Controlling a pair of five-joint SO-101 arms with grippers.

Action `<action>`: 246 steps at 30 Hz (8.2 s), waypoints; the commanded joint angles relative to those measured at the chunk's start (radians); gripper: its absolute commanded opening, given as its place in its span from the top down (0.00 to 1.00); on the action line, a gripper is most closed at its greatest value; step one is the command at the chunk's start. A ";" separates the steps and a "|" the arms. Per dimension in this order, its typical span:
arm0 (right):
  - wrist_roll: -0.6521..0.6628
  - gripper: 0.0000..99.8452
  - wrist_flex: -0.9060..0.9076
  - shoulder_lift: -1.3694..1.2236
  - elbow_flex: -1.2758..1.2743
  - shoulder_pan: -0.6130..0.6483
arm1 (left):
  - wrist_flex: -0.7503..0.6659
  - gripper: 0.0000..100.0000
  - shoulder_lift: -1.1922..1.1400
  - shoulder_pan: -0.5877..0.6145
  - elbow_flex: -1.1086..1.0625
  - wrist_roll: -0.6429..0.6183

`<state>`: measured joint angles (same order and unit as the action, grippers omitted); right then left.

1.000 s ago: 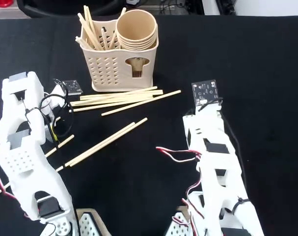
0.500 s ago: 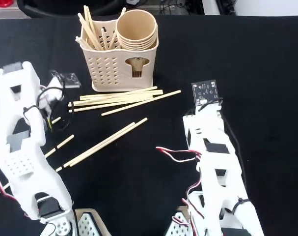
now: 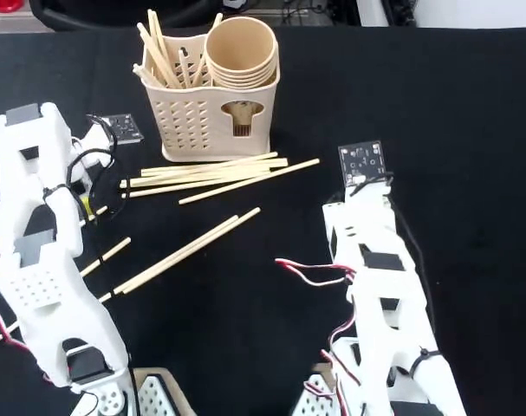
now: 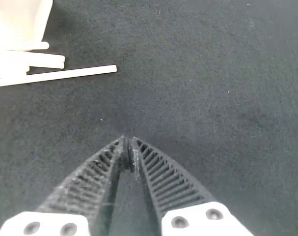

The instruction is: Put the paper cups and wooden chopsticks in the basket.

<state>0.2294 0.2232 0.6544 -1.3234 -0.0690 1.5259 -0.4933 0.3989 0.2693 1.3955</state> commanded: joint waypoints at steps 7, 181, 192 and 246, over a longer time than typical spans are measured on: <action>0.009 0.99 -0.018 0.021 0.007 -0.005 | -0.021 0.83 -0.147 -0.021 0.185 -0.052; 0.126 0.99 0.058 0.179 -0.036 -0.011 | -0.548 0.97 0.644 -0.120 -1.090 -0.269; 0.126 0.99 0.058 0.179 -0.036 -0.011 | -0.526 0.97 0.661 -0.120 -0.897 -0.493; 0.127 0.99 0.057 0.182 -0.033 -0.011 | -1.363 0.96 0.539 -0.415 -0.171 -1.361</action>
<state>0.3445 0.2739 0.8094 -1.3940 -0.0690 0.0683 0.0084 -0.0276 0.0852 0.0437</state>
